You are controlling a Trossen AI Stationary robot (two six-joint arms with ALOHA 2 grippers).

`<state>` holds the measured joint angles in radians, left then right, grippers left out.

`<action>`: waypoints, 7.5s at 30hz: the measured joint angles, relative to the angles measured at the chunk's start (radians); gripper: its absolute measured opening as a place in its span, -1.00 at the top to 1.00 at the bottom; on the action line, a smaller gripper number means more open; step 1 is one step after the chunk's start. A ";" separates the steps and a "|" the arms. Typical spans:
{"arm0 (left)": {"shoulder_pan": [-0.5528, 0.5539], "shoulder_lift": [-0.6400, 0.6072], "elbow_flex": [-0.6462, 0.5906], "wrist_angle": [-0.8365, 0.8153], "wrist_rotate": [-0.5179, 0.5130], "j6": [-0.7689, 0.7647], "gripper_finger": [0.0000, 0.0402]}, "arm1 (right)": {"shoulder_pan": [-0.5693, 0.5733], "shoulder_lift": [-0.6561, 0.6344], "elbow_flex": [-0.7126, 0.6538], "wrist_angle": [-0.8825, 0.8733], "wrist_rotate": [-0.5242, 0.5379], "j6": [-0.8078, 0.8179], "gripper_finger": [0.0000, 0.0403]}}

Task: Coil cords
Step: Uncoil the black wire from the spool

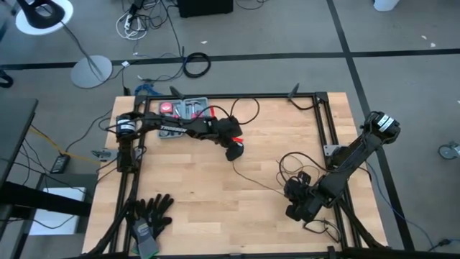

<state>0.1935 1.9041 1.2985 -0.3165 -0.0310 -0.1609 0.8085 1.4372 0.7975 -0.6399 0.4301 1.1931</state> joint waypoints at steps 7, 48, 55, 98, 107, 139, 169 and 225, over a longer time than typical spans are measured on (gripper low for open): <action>0.007 0.002 -0.001 -0.017 -0.058 0.026 -0.21 | 0.000 0.000 0.000 0.015 0.000 0.000 0.99; 0.006 0.034 -0.001 -0.070 -0.047 0.019 -0.21 | 0.008 -0.269 0.001 -0.001 0.057 0.031 0.94; 0.006 0.034 -0.001 -0.077 -0.046 0.018 -0.21 | -0.089 -0.249 0.002 0.056 0.380 -0.295 0.92; 0.006 0.033 -0.001 -0.099 -0.035 -0.001 -0.21 | -0.617 0.472 0.008 0.946 -0.074 -0.856 0.85; 0.005 0.034 -0.002 -0.131 -0.034 -0.002 -0.21 | -0.503 0.287 0.000 0.545 -0.138 -0.756 0.98; 0.007 0.034 -0.002 -0.170 -0.036 -0.026 -0.21 | -0.241 0.079 0.000 0.179 0.359 -0.238 0.70; 0.007 0.034 -0.001 -0.176 -0.036 -0.027 -0.21 | -0.557 0.409 0.002 0.852 -0.012 -0.752 0.06; 0.007 0.034 -0.001 -0.185 0.016 -0.031 -0.46 | -0.502 0.349 0.005 0.671 -0.159 -0.744 0.98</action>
<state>0.2008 1.9381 1.2976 -0.5011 -0.0151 -0.1918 0.3066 1.7858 0.8024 0.0312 0.2713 0.4490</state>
